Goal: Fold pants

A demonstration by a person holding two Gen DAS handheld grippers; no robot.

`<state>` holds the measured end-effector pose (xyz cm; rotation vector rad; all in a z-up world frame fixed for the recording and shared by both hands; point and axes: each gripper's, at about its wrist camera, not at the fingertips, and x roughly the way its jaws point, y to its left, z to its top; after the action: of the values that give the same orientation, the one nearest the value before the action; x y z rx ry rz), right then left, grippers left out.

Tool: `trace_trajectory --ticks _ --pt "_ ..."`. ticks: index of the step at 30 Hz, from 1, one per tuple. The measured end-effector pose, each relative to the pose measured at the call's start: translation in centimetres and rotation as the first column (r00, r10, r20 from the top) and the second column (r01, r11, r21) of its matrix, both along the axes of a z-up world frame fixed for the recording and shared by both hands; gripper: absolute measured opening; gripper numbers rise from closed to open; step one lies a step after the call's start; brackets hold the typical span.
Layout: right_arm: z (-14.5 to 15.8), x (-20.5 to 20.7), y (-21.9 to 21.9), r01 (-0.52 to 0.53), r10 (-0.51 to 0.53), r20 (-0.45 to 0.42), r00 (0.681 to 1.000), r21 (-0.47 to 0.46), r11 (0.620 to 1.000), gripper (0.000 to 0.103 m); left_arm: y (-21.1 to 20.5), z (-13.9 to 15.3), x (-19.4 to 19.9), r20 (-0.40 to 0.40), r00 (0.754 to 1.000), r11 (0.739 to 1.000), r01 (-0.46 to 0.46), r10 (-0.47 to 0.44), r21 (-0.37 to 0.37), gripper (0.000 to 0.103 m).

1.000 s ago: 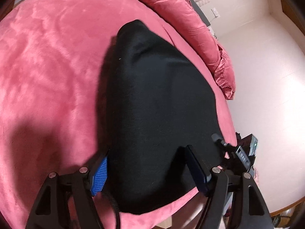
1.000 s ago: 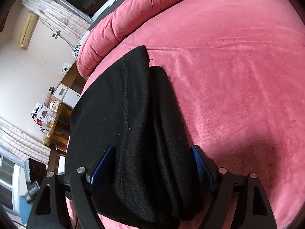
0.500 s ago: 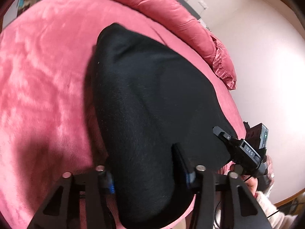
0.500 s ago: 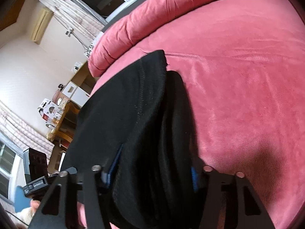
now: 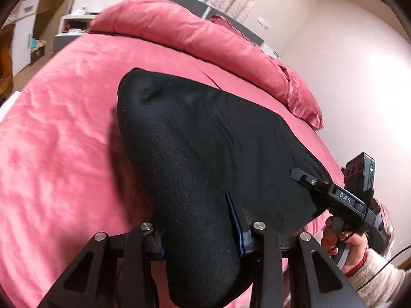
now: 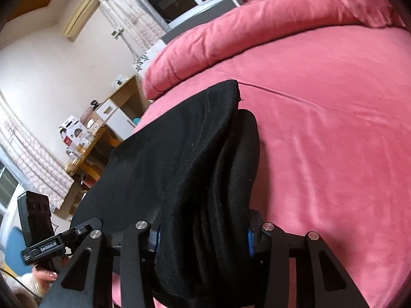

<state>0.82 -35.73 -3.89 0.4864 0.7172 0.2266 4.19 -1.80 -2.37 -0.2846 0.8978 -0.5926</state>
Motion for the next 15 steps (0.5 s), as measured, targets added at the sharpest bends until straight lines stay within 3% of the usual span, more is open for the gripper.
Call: trace_trajectory --ticks 4,10,15 --pt "1.2 3.0 2.0 -0.036 0.036 0.032 0.999 -0.027 0.999 0.045 1.6 1.3 2.3 0.046 0.998 0.999 -0.045 0.044 0.021 0.037" --pt "2.6 9.6 5.0 -0.068 0.074 0.068 0.995 -0.083 0.994 0.045 2.8 2.3 8.6 0.053 0.994 0.994 -0.096 0.093 0.061 0.038" --pt "2.7 14.0 5.8 -0.035 0.040 0.073 0.997 -0.068 0.997 0.045 2.6 1.7 14.1 0.051 0.993 0.989 -0.111 0.106 0.097 0.038"
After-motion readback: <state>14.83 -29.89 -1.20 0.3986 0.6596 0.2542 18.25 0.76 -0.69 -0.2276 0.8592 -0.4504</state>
